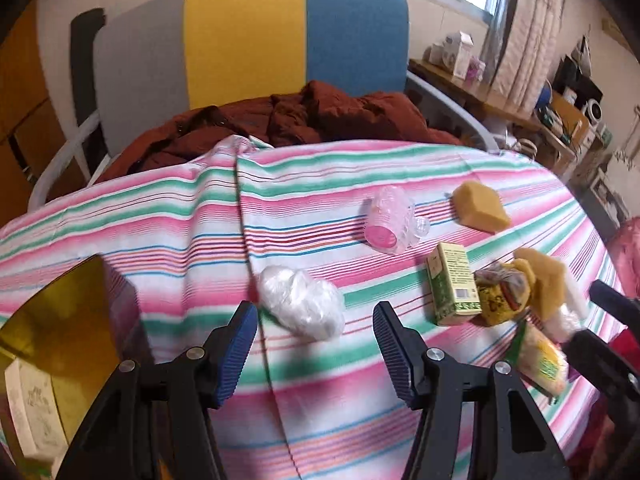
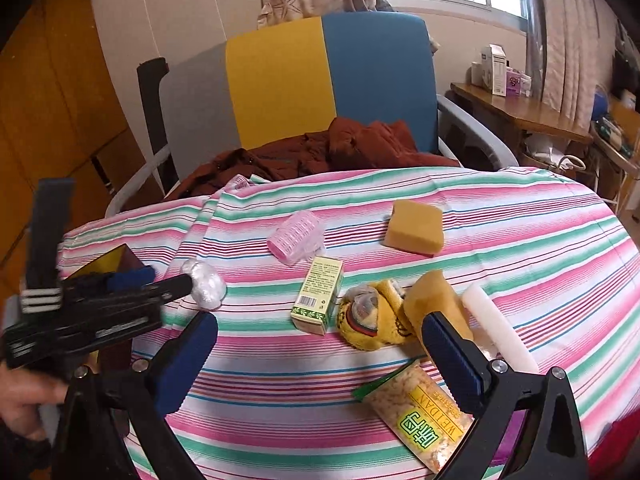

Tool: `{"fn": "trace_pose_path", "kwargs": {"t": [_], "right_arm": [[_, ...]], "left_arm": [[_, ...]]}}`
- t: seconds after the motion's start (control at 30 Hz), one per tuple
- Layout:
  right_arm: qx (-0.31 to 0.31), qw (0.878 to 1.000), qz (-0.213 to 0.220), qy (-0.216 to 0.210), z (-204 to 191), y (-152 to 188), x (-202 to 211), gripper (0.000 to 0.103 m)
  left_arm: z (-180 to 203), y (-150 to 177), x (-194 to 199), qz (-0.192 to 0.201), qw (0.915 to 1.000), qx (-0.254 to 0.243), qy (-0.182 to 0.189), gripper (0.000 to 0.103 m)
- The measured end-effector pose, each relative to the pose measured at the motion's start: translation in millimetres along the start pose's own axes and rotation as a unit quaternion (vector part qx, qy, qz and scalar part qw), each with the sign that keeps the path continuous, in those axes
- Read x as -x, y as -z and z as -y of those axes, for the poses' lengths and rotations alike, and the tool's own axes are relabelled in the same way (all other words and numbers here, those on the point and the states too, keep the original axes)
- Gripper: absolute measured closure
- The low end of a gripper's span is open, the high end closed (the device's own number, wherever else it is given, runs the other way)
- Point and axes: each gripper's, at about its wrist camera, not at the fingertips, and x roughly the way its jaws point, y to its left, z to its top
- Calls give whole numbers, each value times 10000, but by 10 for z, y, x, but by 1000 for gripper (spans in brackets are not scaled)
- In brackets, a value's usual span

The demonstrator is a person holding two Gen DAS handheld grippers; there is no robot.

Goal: Organize objects
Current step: 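Move both tools back toward the remaining items on the cloth, then grasp the plastic-wrapped bundle with the left tool while the right tool grasps the pink roller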

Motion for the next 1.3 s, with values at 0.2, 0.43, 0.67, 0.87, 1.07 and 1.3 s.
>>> {"fn": "trace_pose_path", "kwargs": {"t": [0.2,0.43,0.67,0.87,1.07,1.3], "right_arm": [[-13,10000,-44,-56,1,5,-12,0],[-57,9999,-41,-85,3,-8,-20,0],[-21,10000,-77,-44,-6,-9,-36,0],[-116,9994,-268,-172,29,-27,-89,0],[178,9986,-370,-323,0,-295,-234,0],[1171,9873,-978,-438,-238,-723,-859,1]], "left_arm": [[-31,-74,-357,-224,9994,79,-242,42],[-31,-70,-611,-338,9988,60,-352,52],[29,56,-413,-134,9998,-78,-141,58],[205,373,-51,21,9999,-137,50,58],[358,660,96,92,9994,-219,234,58],[322,805,-52,-97,9993,-44,369,59]]}}
